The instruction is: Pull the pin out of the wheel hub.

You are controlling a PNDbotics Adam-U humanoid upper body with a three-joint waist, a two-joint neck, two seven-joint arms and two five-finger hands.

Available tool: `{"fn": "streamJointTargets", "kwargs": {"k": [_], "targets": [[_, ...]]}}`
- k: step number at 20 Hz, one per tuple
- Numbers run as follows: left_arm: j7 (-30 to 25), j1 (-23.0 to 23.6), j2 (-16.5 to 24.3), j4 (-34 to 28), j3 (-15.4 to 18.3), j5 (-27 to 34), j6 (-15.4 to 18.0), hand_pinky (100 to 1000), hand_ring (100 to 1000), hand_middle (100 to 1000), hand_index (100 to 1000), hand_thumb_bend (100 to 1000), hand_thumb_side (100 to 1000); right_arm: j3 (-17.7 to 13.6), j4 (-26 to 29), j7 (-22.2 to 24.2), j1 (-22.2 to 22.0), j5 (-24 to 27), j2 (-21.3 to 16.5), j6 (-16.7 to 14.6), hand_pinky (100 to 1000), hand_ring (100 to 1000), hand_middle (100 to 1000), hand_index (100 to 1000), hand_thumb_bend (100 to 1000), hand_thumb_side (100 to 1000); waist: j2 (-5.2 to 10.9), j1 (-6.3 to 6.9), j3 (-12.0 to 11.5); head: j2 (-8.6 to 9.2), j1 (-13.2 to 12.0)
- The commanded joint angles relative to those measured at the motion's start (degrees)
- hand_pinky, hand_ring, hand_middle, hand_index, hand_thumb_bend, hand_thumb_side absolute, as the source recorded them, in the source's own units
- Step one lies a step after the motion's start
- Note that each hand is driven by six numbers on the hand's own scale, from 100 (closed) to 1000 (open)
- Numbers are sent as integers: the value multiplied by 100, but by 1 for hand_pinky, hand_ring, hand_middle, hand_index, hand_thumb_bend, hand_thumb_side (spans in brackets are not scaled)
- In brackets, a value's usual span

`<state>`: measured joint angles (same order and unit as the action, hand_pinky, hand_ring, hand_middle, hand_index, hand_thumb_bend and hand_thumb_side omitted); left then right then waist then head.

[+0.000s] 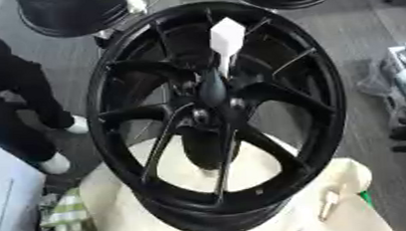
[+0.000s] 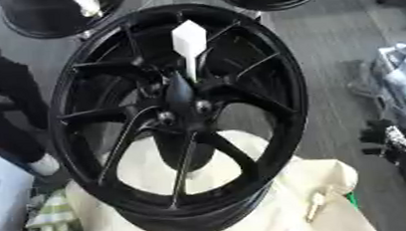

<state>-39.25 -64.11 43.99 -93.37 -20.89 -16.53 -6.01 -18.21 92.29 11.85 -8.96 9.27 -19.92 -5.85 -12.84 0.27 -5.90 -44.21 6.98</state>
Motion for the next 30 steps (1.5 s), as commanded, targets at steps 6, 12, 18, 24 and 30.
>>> {"fn": "streamJointTargets", "kwargs": {"k": [6,12,18,24,30], "targets": [[696,1185,1098,-484,1020,340,-274,800,593,436,431,100,246,-129,168,-74,-33,86,-74,-65,668,746,655,790,100,823,61,-72,-52,16,62],[1192,2318,1324,-504,1651,273,-411,802,600,446,442,100,246,-181,180,-123,-34,120,-48,-81,668,745,656,790,100,823,23,-105,-109,30,114],[1425,3286,1114,-627,2137,186,-398,837,669,543,629,100,246,-234,186,-174,-26,132,-18,-89,668,746,656,790,100,822,-18,-127,-150,48,201],[1164,3891,889,-494,2373,-131,-198,914,817,762,882,100,539,-247,188,-183,-1,157,-13,-76,668,746,656,790,100,822,-33,-134,-156,75,229],[1058,4025,821,-198,2461,-685,168,938,841,774,898,100,861,-251,193,-180,-13,183,-16,-78,668,746,657,790,100,820,-19,-147,-145,102,221]]}}
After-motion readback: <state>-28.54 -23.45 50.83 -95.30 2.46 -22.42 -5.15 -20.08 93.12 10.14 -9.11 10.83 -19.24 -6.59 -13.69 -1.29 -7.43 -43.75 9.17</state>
